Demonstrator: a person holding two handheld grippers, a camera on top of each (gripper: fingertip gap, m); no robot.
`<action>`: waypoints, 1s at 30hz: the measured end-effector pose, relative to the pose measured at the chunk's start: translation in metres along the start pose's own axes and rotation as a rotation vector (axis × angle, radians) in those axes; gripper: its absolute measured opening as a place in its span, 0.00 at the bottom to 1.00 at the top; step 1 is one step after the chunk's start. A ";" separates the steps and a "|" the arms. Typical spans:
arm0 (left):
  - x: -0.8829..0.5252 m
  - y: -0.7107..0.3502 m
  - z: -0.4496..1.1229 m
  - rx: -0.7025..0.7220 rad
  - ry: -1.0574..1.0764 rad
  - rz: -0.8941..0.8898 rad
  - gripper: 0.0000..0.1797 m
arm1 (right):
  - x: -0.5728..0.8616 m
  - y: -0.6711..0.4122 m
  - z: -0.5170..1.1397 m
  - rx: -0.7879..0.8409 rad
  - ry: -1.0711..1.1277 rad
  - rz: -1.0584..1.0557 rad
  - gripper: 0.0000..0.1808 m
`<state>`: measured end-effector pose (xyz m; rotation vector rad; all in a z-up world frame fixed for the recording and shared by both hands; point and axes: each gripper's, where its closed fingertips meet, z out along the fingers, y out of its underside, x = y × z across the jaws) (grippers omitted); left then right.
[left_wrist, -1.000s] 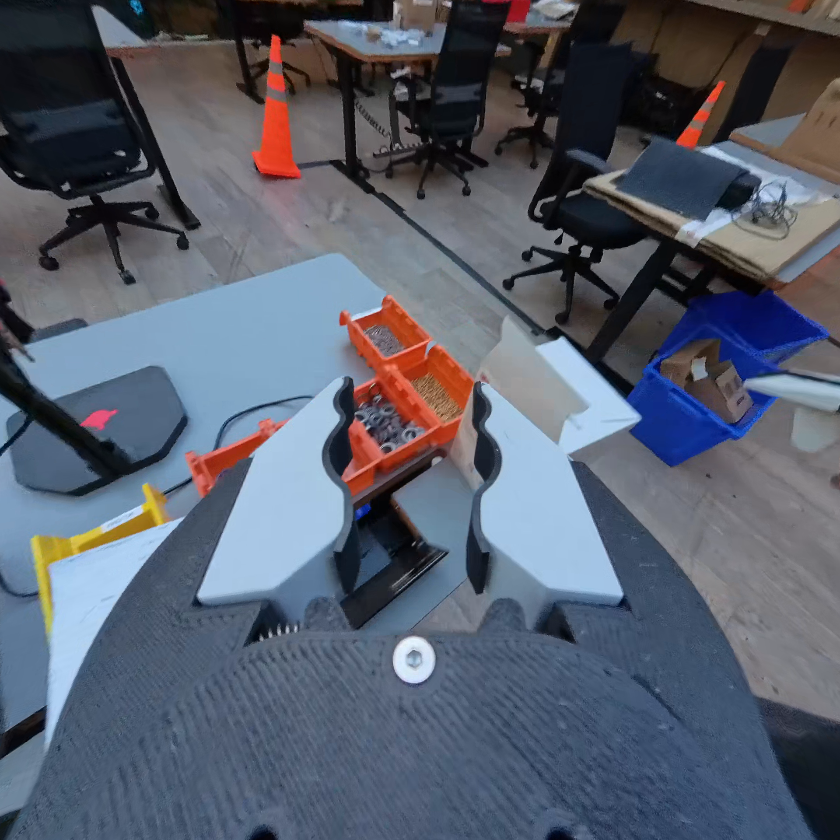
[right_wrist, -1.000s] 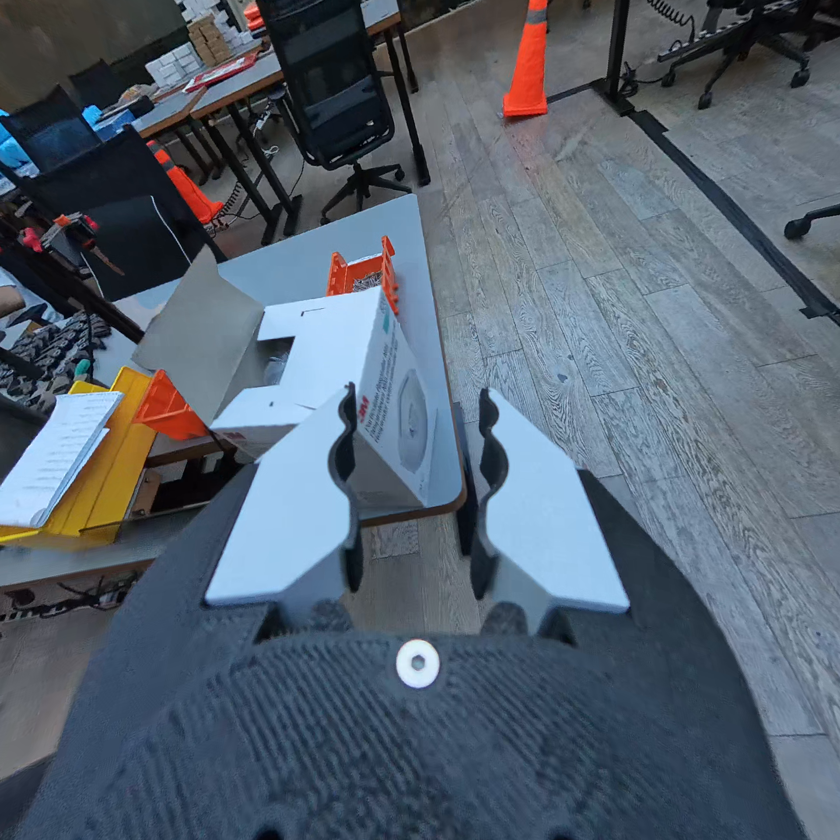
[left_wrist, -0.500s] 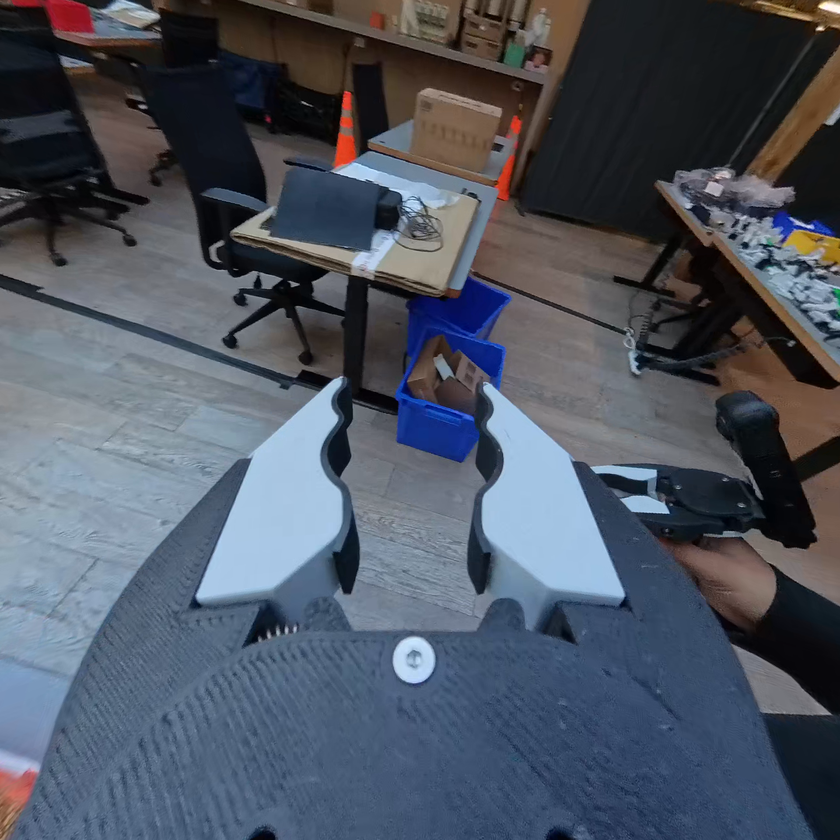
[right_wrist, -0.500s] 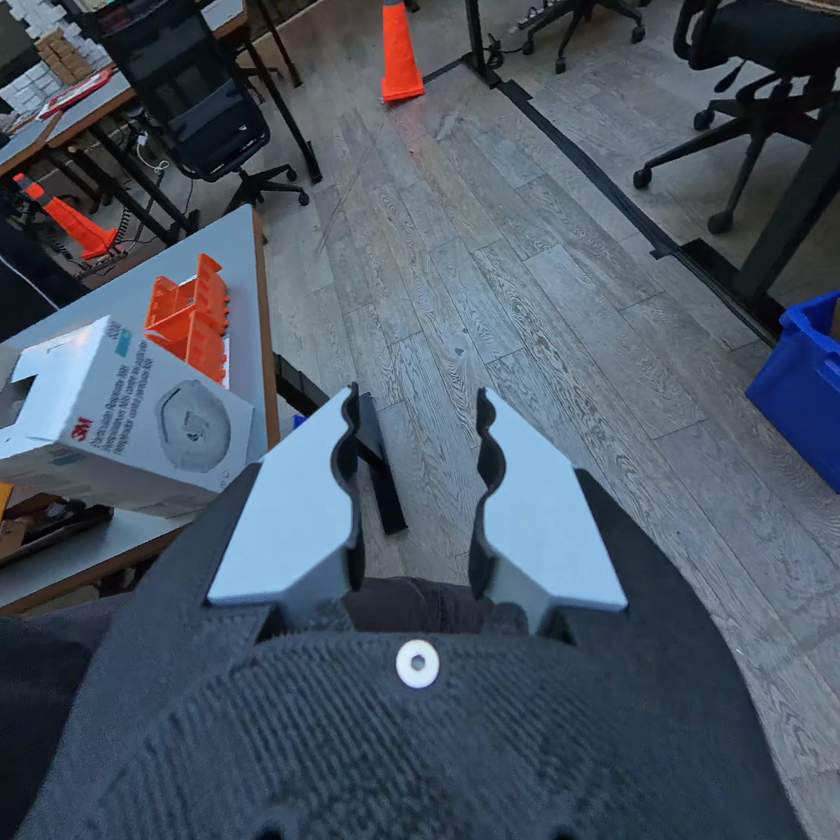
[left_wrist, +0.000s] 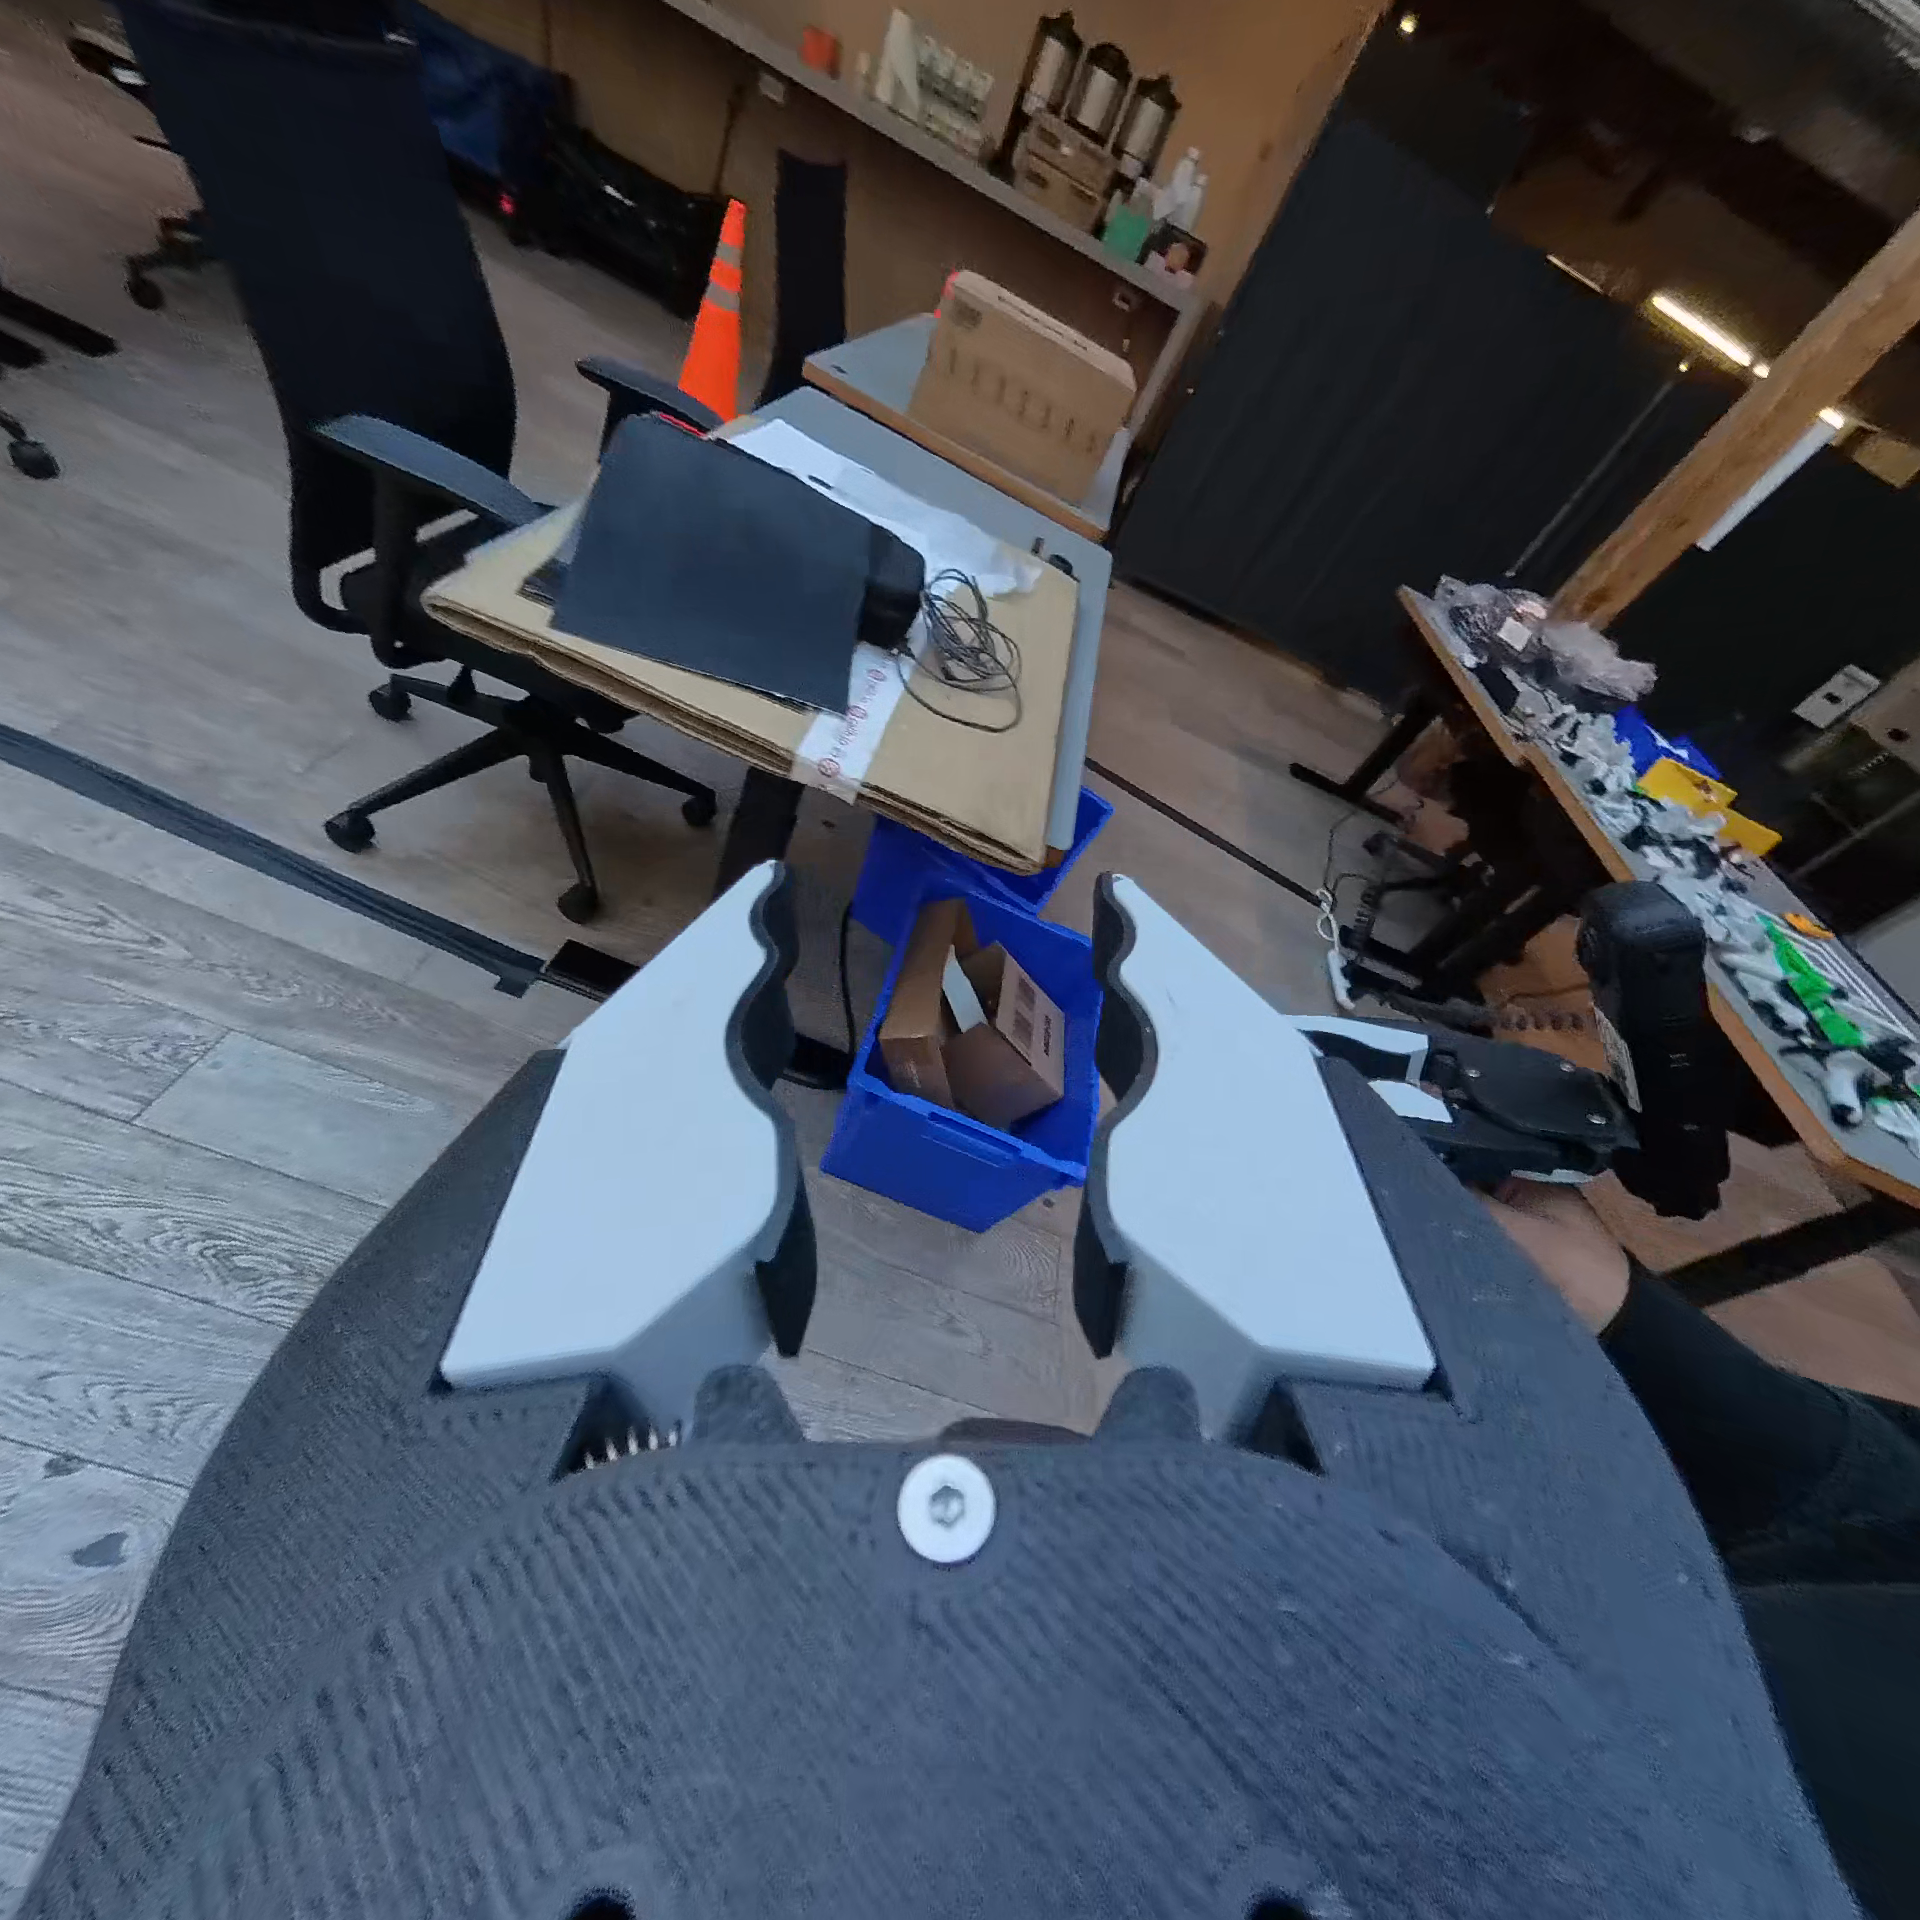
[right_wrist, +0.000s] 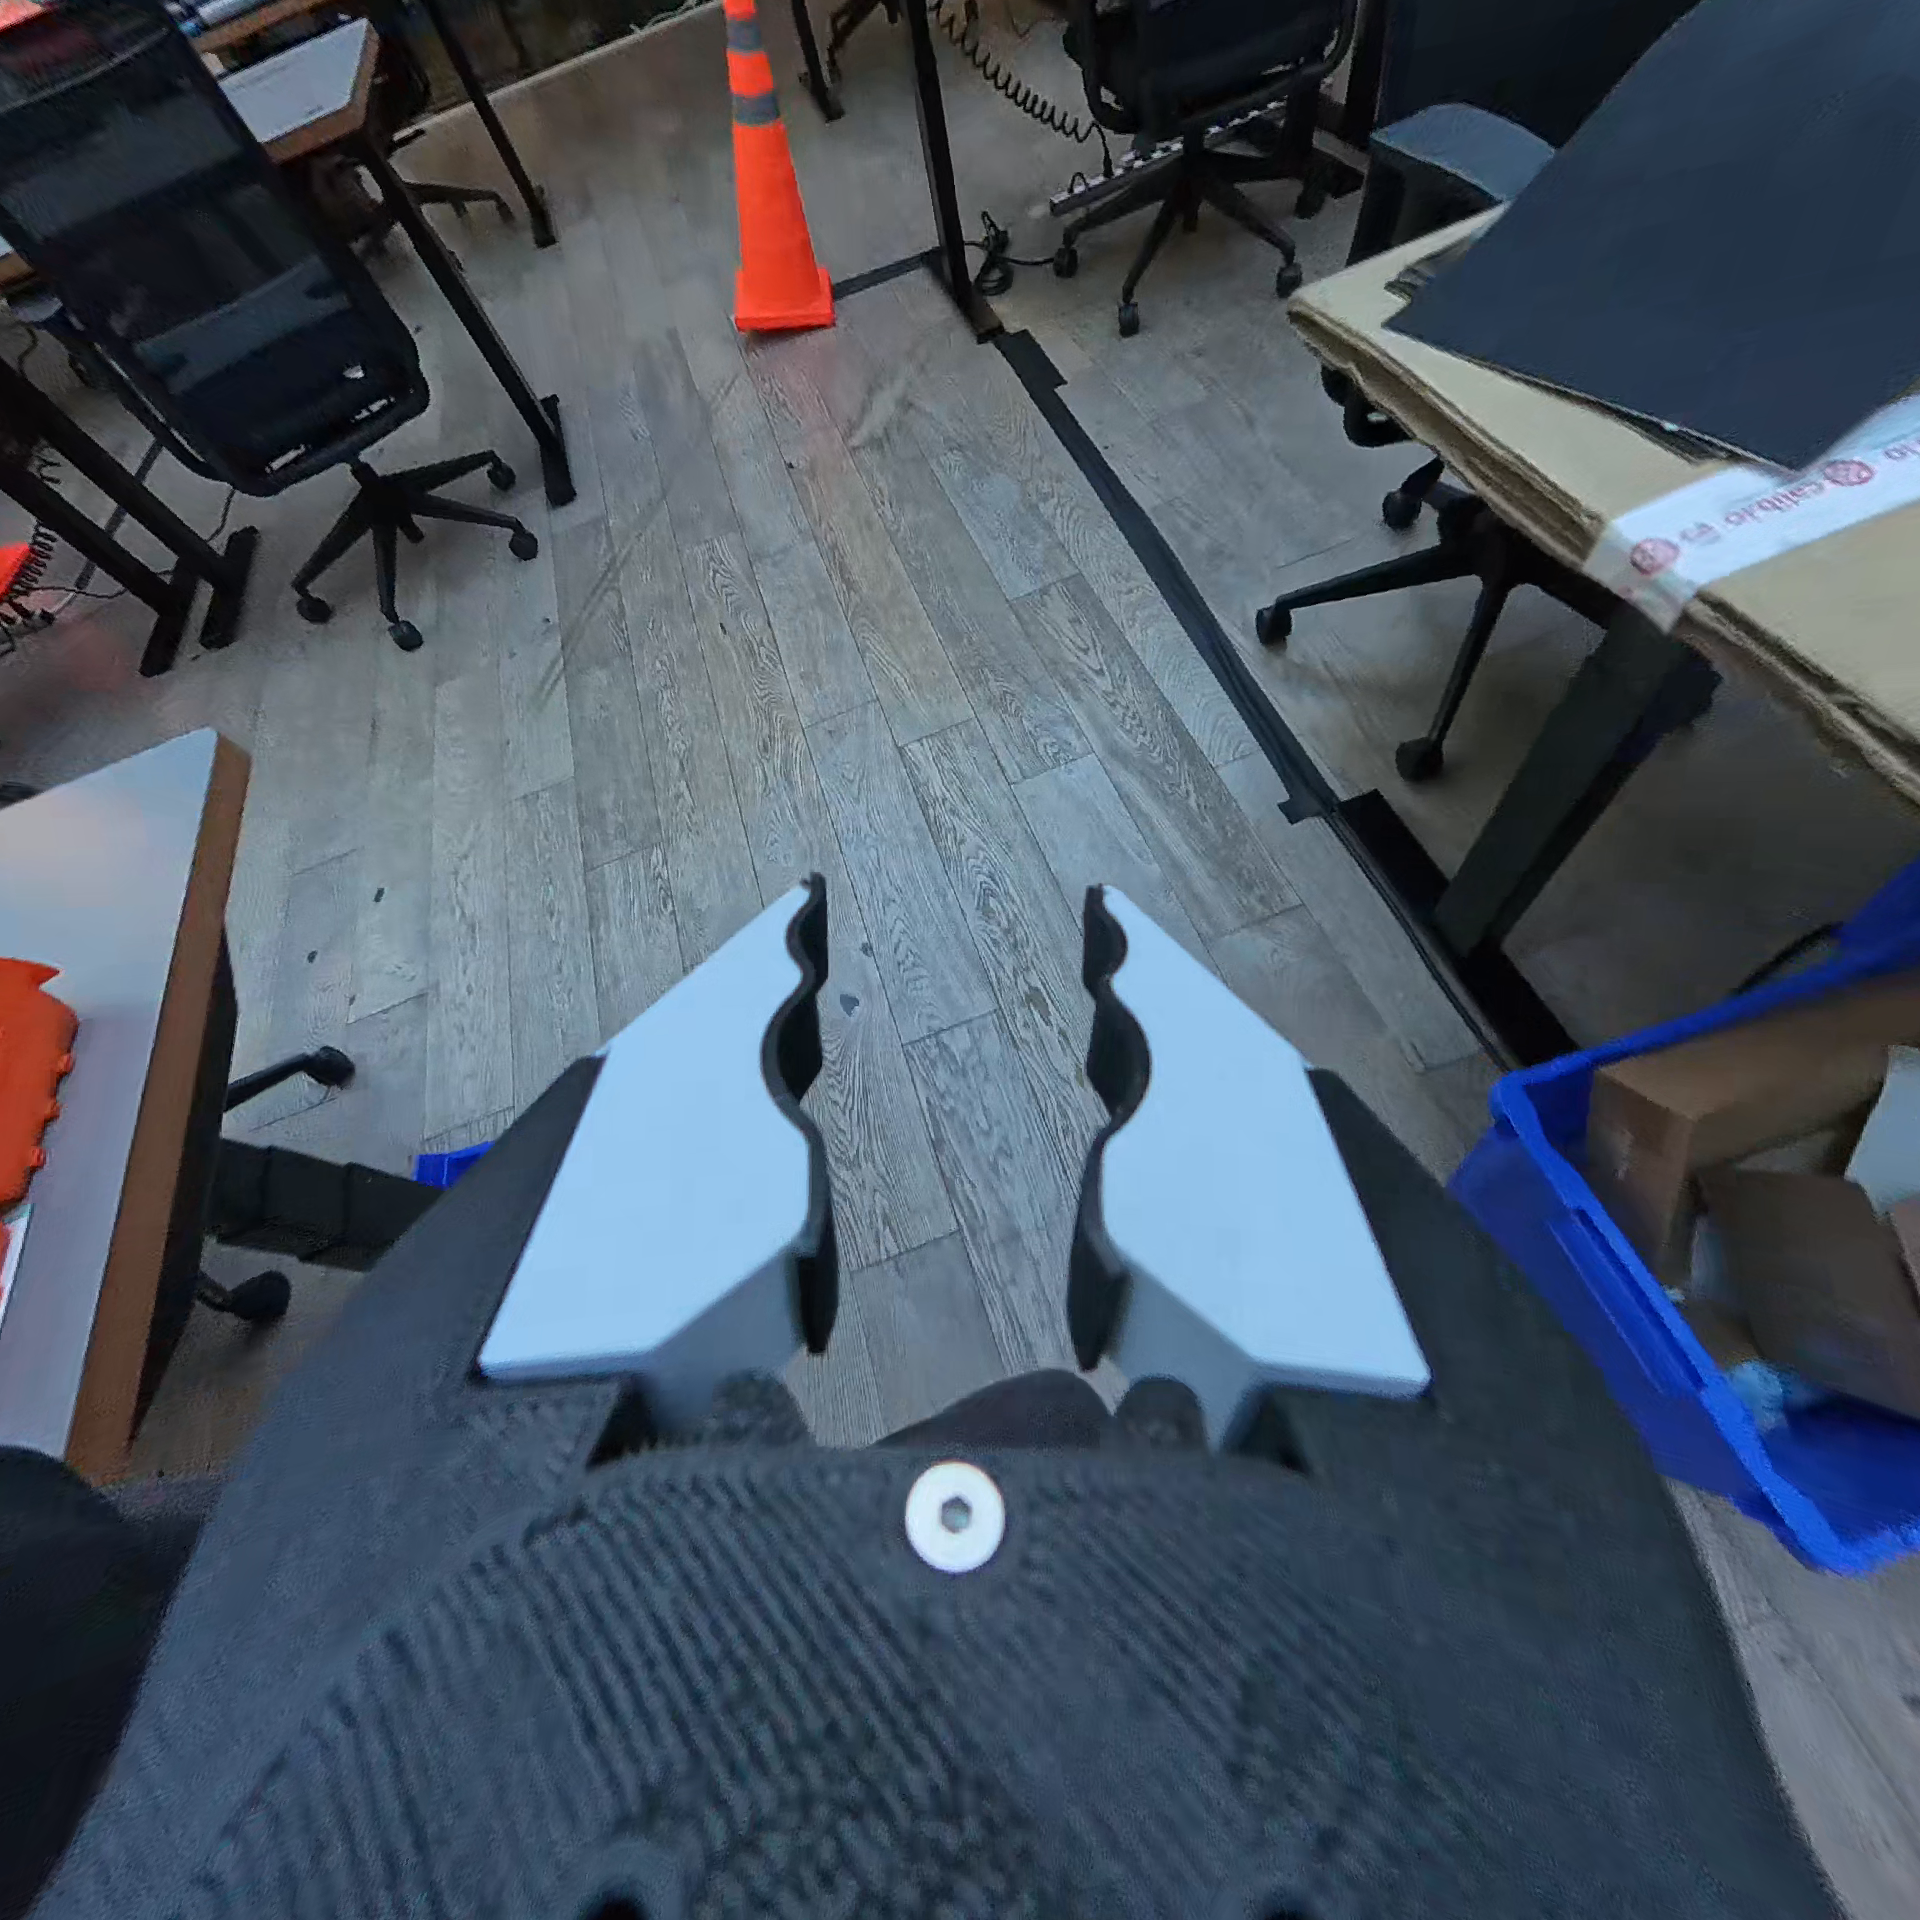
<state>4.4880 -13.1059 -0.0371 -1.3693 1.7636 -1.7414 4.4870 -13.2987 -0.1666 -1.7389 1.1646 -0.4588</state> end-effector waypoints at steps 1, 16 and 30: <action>-0.018 -0.007 0.007 0.009 -0.023 -0.006 0.31 | 0.002 -0.010 0.024 0.007 -0.020 -0.001 0.27; -0.320 -0.164 0.090 0.070 -0.618 -0.018 0.32 | -0.099 -0.200 0.467 -0.115 -0.739 -0.339 0.27; -0.591 -0.211 -0.014 0.273 -0.982 -0.222 0.32 | -0.378 -0.295 0.703 -0.062 -1.106 -0.754 0.26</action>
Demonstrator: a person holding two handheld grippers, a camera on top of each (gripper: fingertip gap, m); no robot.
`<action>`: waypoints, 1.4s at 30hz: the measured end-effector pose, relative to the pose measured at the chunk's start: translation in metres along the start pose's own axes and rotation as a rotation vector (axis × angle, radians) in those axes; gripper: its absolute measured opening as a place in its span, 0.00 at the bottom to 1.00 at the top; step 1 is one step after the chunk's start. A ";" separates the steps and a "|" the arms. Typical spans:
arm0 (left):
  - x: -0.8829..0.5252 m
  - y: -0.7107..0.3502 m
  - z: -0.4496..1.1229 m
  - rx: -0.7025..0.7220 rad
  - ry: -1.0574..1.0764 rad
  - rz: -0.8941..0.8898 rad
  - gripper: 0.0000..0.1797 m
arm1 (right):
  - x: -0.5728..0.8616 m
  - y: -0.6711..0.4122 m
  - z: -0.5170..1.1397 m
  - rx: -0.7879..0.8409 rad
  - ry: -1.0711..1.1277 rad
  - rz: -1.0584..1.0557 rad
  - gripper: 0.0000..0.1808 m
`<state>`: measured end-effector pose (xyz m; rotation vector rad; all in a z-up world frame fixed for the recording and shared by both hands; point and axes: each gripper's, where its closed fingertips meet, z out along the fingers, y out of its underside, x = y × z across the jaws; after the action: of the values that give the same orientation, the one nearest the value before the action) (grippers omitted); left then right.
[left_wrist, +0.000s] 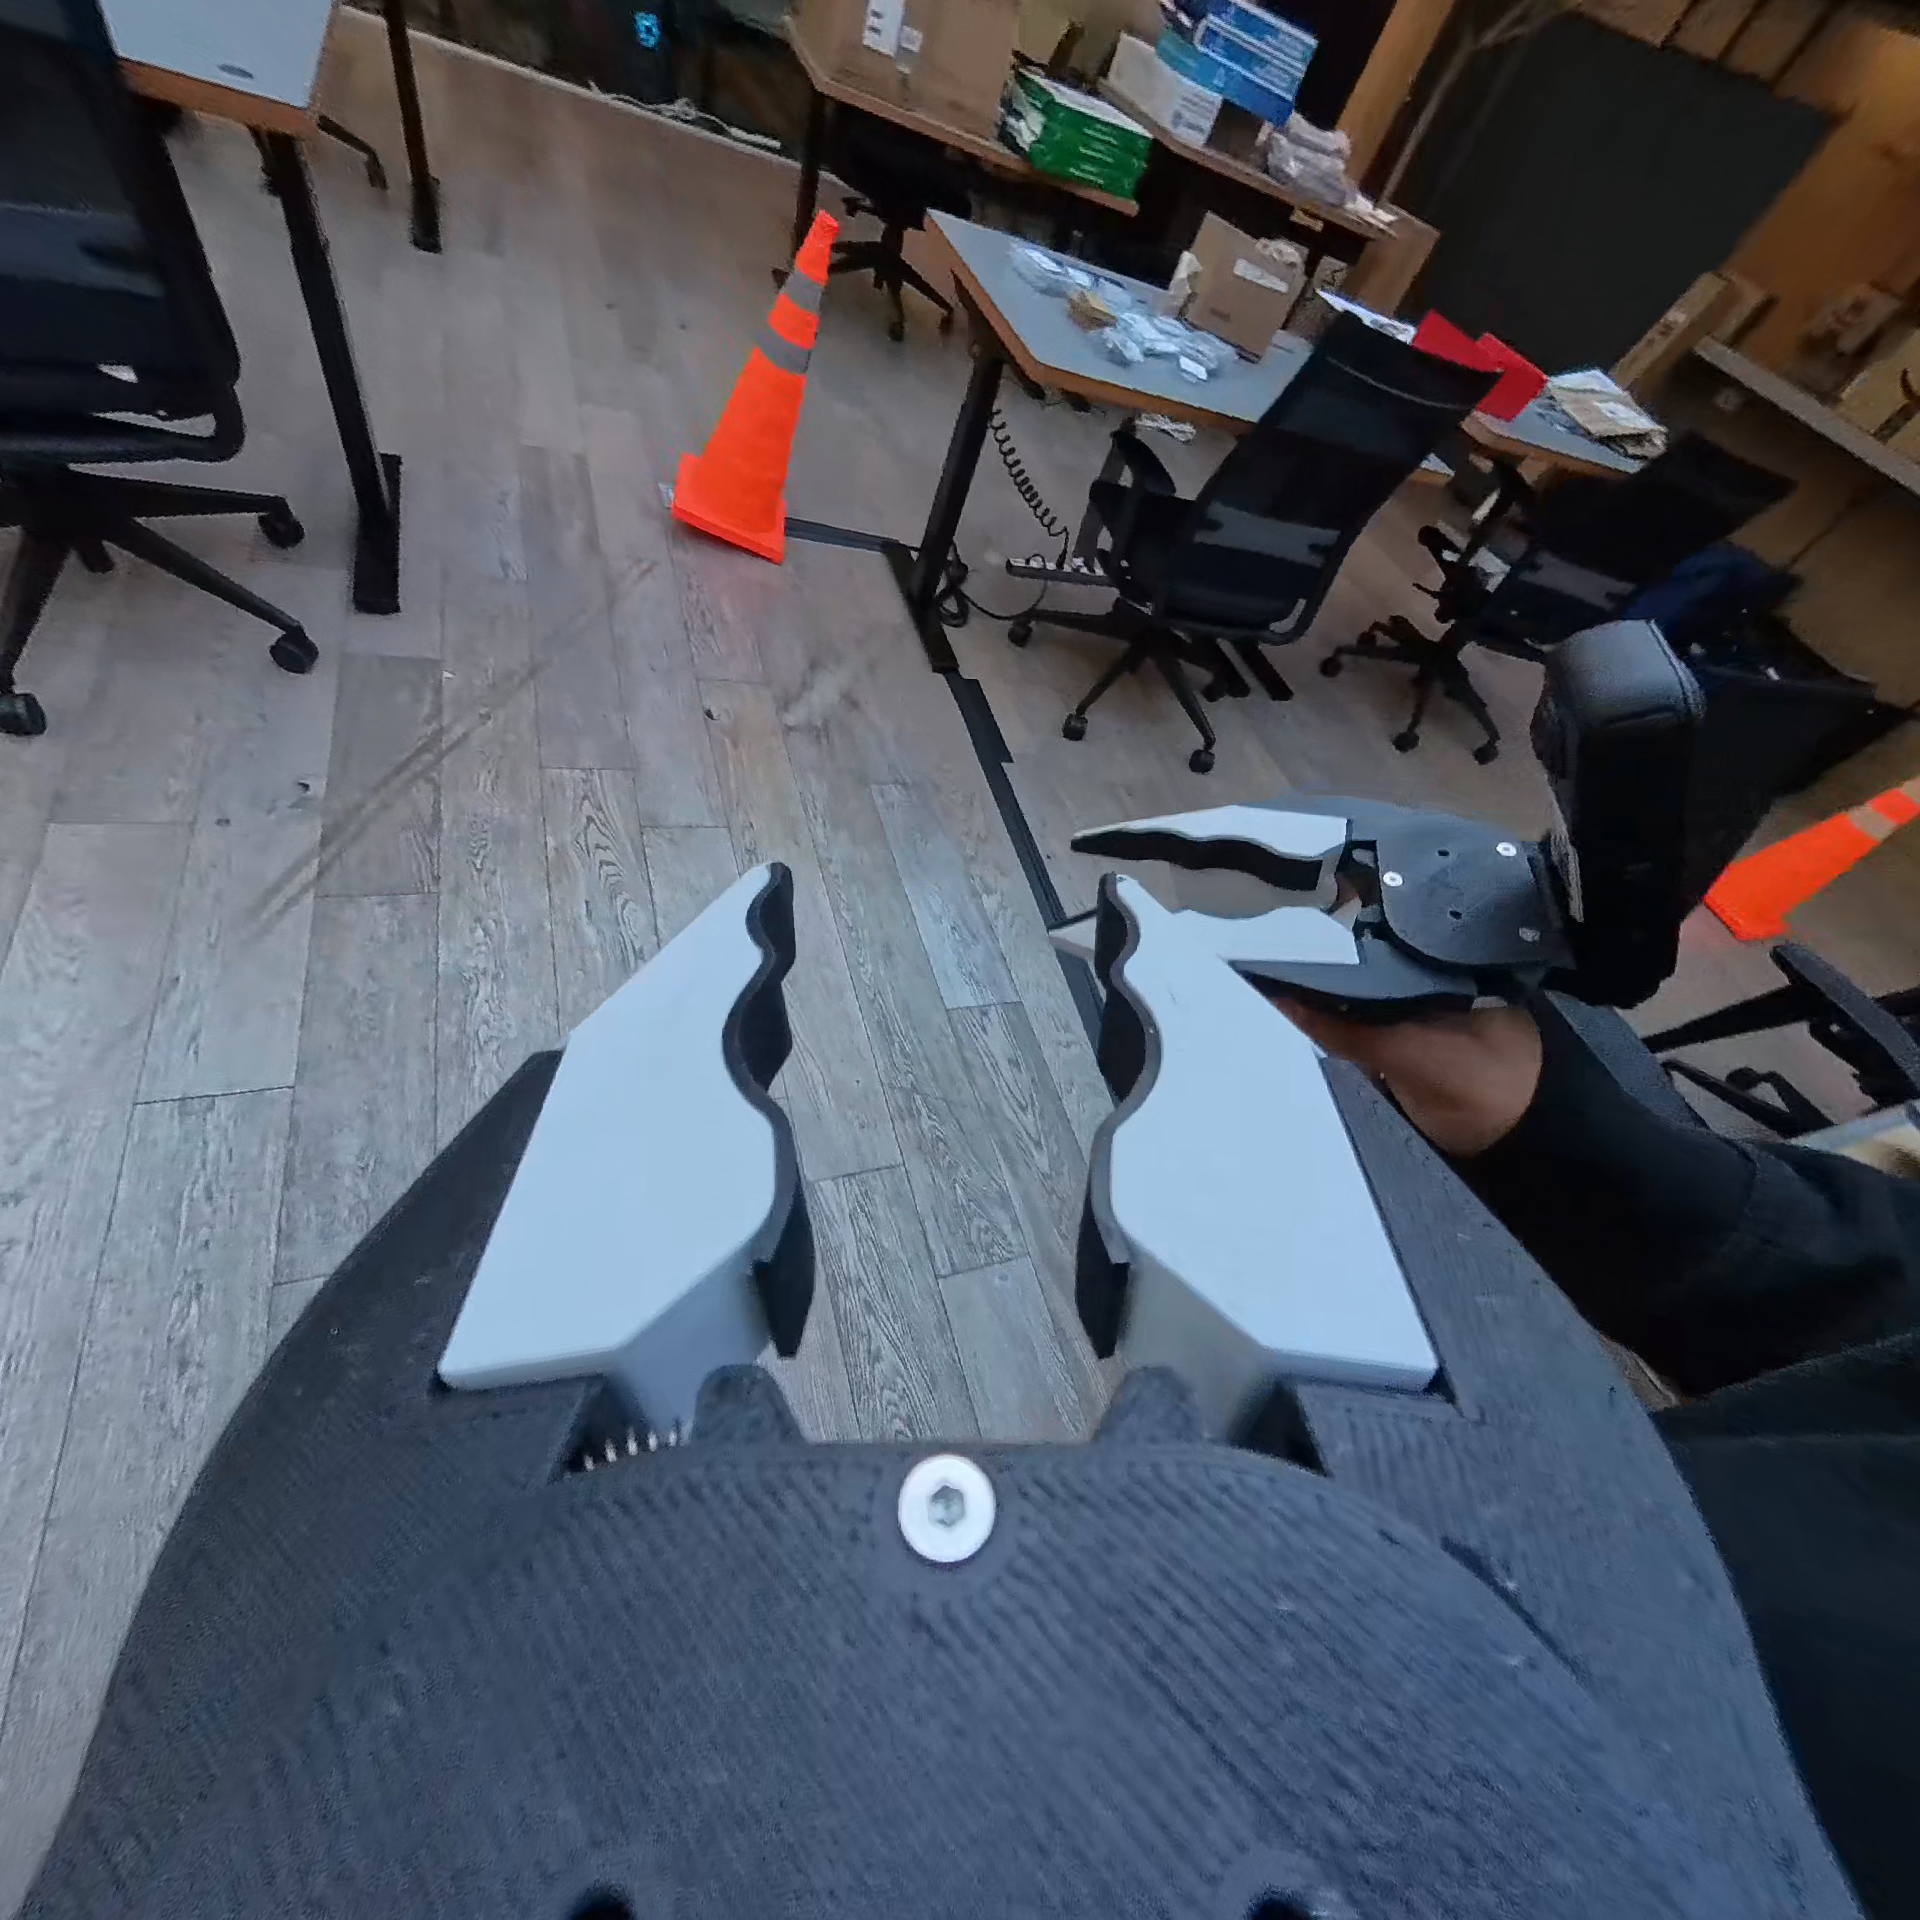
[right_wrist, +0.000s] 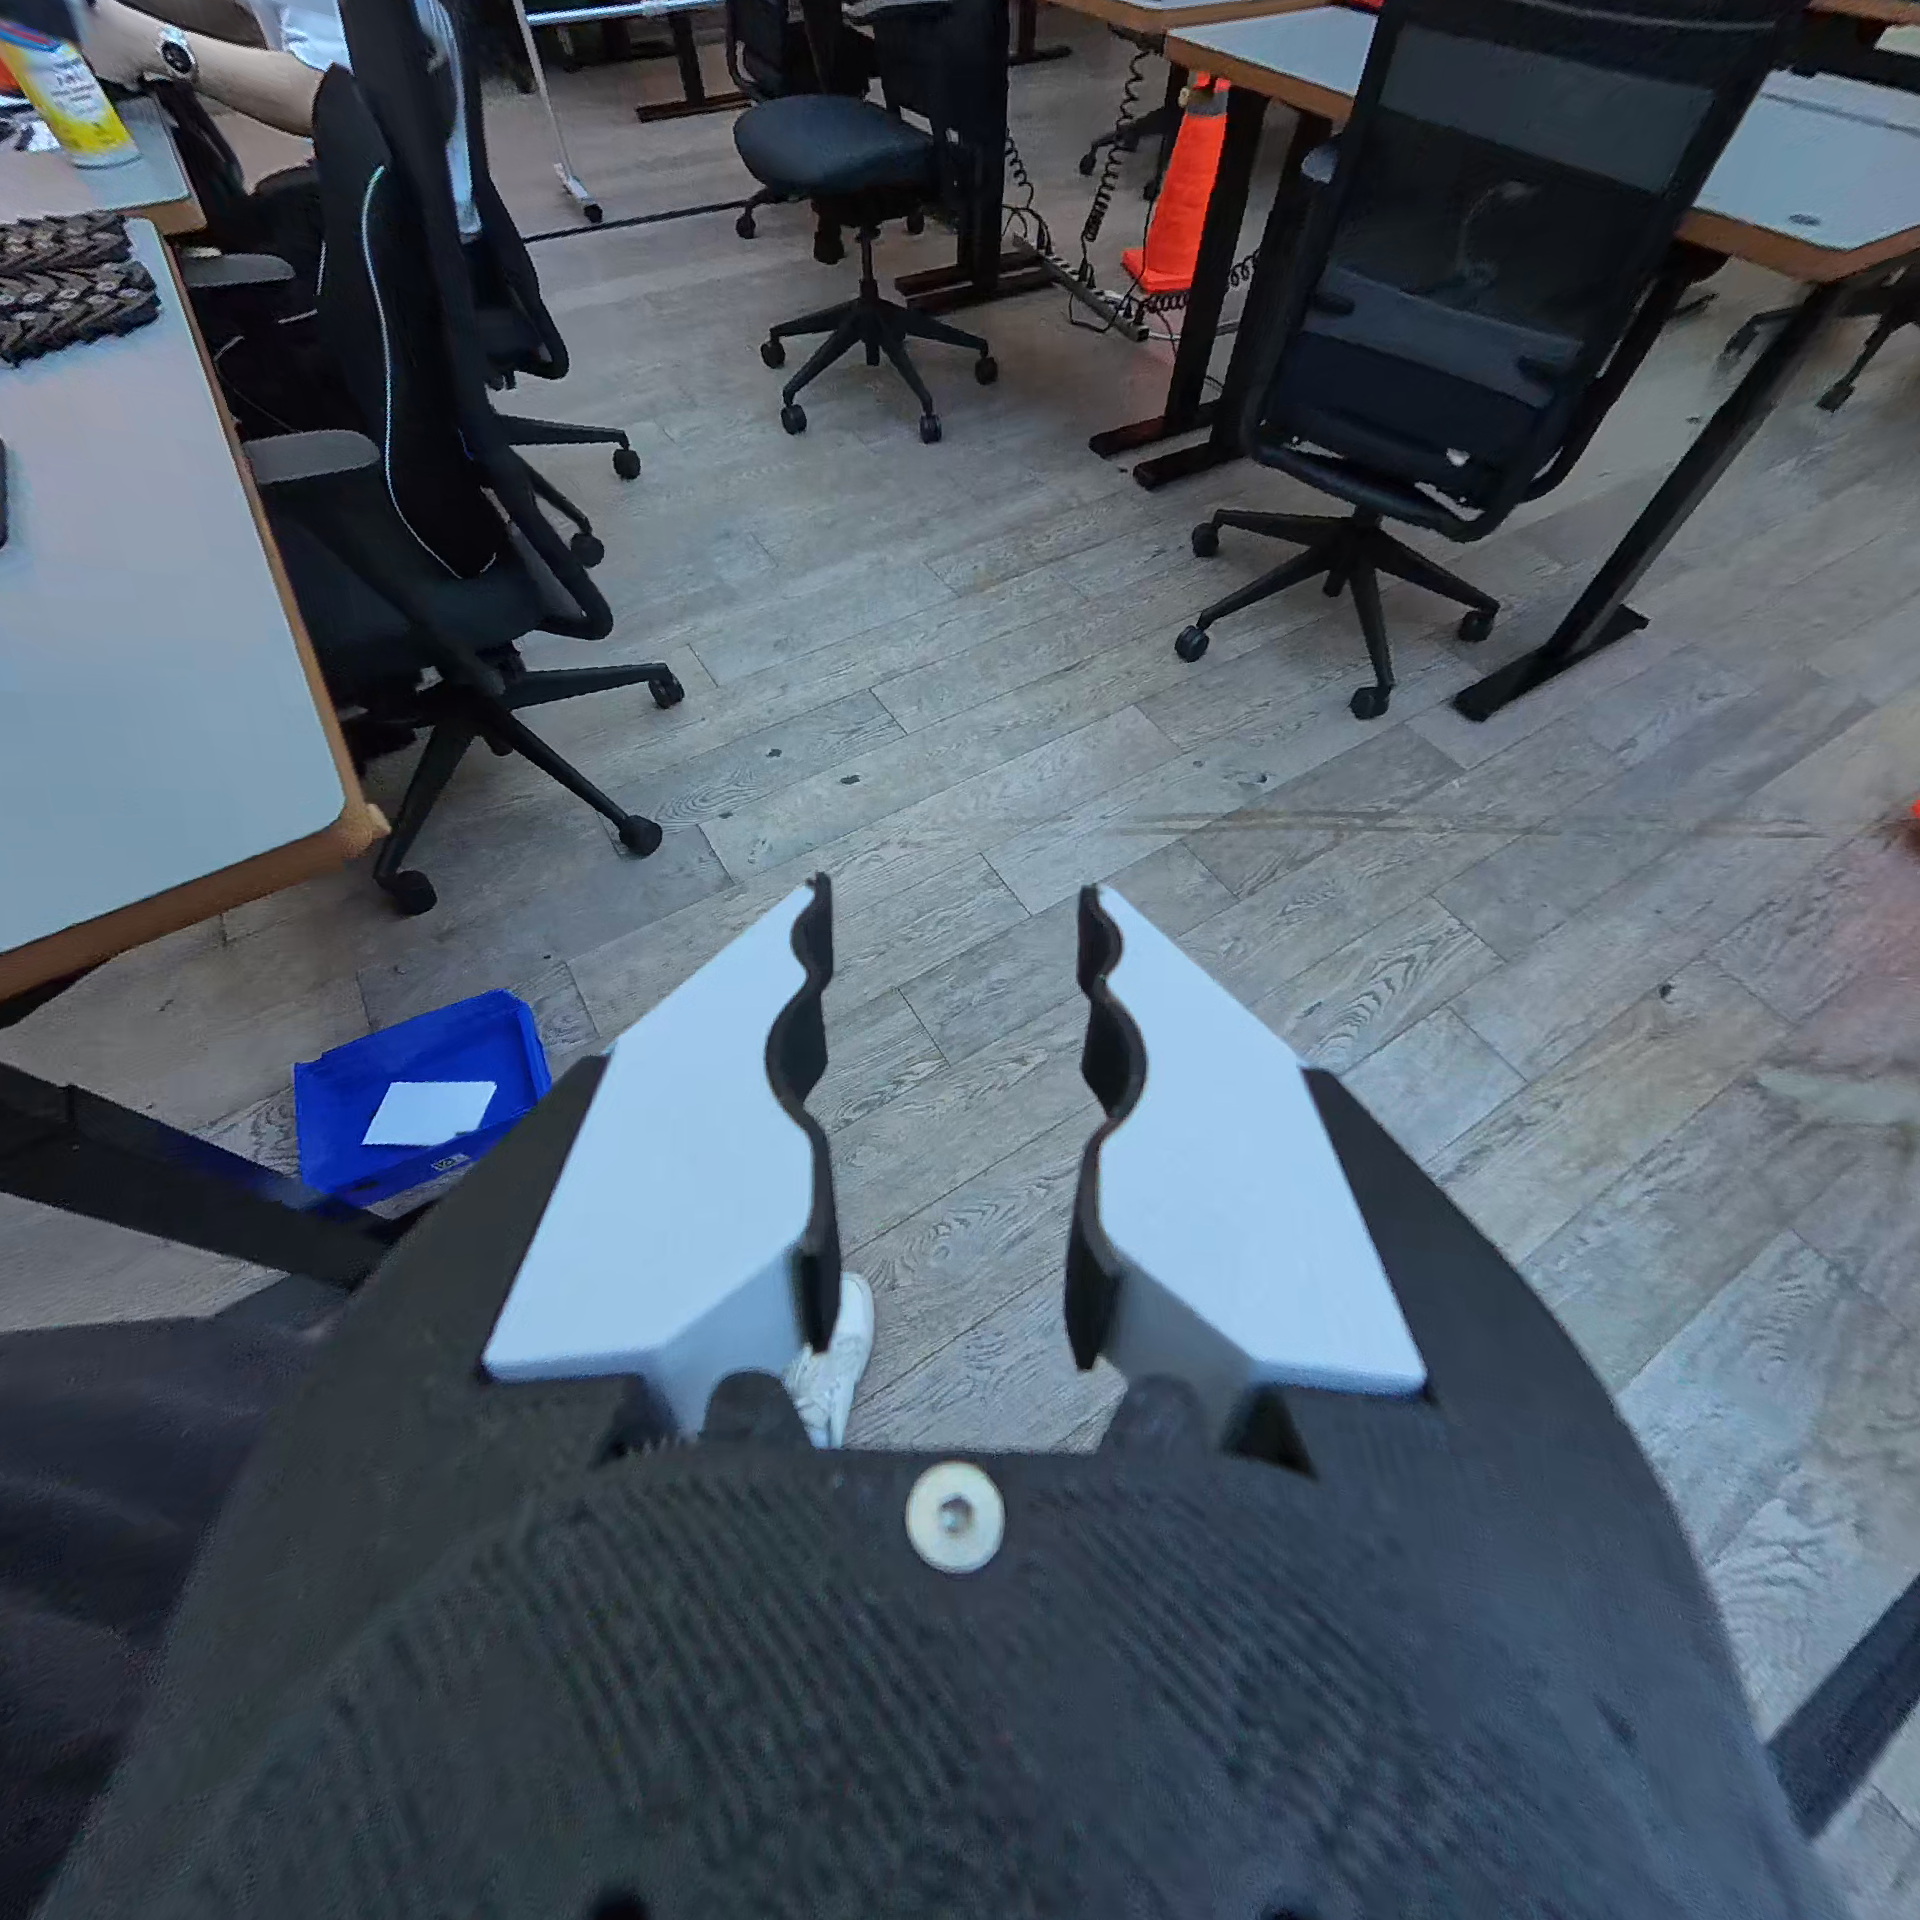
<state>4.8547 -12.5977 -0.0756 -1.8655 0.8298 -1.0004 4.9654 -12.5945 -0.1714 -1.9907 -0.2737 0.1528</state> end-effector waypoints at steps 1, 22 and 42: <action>-0.021 -0.013 0.015 0.006 -0.012 -0.004 0.32 | 0.003 -0.006 0.021 -0.018 -0.009 0.013 0.26; -0.402 -0.257 0.292 0.027 -0.167 -0.067 0.33 | 0.297 -0.213 0.459 -0.013 0.133 -0.353 0.32; -0.649 -0.468 0.683 0.023 -0.023 0.070 0.51 | 0.673 -0.366 0.699 0.013 0.421 -0.115 0.49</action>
<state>5.2249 -11.6129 -0.0874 -1.8124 0.8603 -0.9393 5.4093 -11.6583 -0.1243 -1.9343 -0.1136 -0.3345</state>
